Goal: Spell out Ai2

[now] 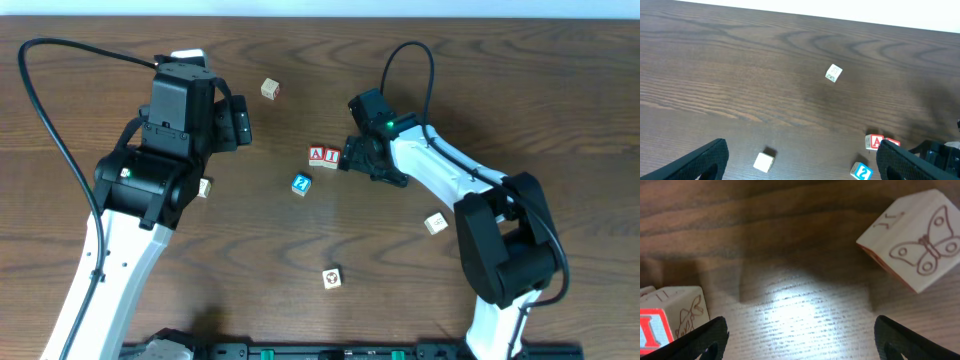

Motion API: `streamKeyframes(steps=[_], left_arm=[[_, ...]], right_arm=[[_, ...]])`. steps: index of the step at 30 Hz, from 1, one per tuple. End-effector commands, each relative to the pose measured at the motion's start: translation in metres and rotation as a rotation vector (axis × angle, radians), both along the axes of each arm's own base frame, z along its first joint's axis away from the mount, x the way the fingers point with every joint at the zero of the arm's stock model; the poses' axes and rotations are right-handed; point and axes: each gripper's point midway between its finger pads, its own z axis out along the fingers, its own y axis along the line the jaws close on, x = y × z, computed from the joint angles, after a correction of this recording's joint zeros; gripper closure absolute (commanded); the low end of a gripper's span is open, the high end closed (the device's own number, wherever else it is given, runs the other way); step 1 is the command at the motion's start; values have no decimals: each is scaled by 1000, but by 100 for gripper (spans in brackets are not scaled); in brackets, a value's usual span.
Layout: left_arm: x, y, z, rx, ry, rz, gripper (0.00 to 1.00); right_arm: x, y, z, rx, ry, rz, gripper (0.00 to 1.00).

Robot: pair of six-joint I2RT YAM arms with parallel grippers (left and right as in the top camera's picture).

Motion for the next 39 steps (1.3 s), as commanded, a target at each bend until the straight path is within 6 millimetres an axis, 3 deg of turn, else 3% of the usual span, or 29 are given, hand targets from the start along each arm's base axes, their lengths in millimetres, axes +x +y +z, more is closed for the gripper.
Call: streamKeyframes(steps=[1,39], left_arm=[[1,3,5,5,-12,10,4],[1,3,5,5,-12,10,4]], right_arm=[[9,2,2,-6,-30,-9,7],[16,18,4,83,-50,-32,2]])
